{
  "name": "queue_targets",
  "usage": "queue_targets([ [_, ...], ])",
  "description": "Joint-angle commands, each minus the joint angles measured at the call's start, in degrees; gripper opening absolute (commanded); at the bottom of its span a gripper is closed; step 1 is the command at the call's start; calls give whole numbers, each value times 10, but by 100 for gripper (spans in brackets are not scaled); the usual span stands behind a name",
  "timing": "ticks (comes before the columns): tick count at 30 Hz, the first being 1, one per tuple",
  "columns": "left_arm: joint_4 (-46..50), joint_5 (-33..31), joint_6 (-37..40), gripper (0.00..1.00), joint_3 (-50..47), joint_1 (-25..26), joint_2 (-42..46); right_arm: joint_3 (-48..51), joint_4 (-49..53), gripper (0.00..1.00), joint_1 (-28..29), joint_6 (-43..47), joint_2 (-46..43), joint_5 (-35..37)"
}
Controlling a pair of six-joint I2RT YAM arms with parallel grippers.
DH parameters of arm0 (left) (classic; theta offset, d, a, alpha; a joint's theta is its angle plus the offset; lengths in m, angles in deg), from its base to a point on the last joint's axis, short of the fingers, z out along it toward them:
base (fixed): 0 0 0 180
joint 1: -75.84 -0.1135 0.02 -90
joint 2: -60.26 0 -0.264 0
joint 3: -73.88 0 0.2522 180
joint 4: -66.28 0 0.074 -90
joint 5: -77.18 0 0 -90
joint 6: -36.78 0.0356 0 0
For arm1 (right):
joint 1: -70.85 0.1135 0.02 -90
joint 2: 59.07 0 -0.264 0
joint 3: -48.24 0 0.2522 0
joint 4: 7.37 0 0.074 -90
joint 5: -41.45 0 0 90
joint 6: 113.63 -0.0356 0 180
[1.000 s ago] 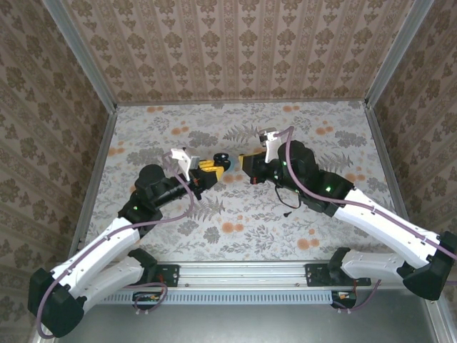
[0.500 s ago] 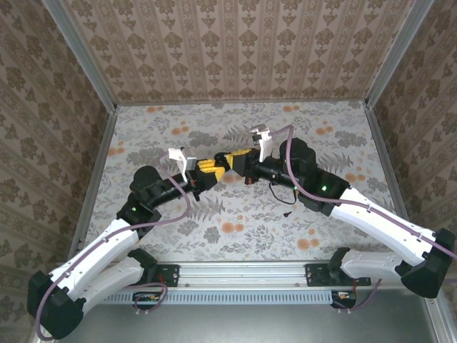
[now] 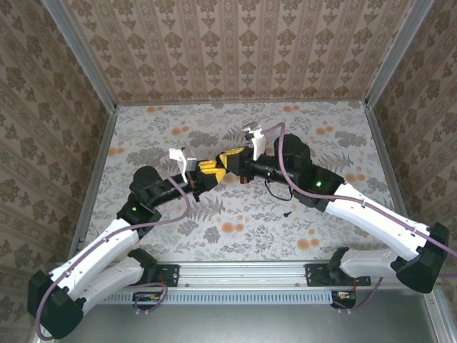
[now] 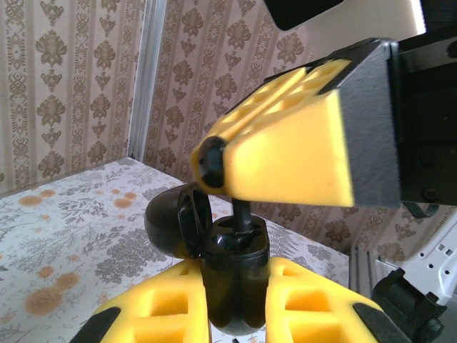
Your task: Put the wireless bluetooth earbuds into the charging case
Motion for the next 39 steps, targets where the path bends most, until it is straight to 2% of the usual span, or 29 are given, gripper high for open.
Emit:
queue_targets([
  [1,-31,24,-12,0,25,4,0,-20,1,9,1,19,5,1],
  [18,-37,22,-12,0,26,4,1,-29,69,8,0,55,-7,-25],
  [36,-47,21,-18,0,33,3,-4,-20,81,8,-8,61,-7,-50],
  [39,-47,21,-18,0,34,3,-5,-24,91,13,-9,61,1,-59],
])
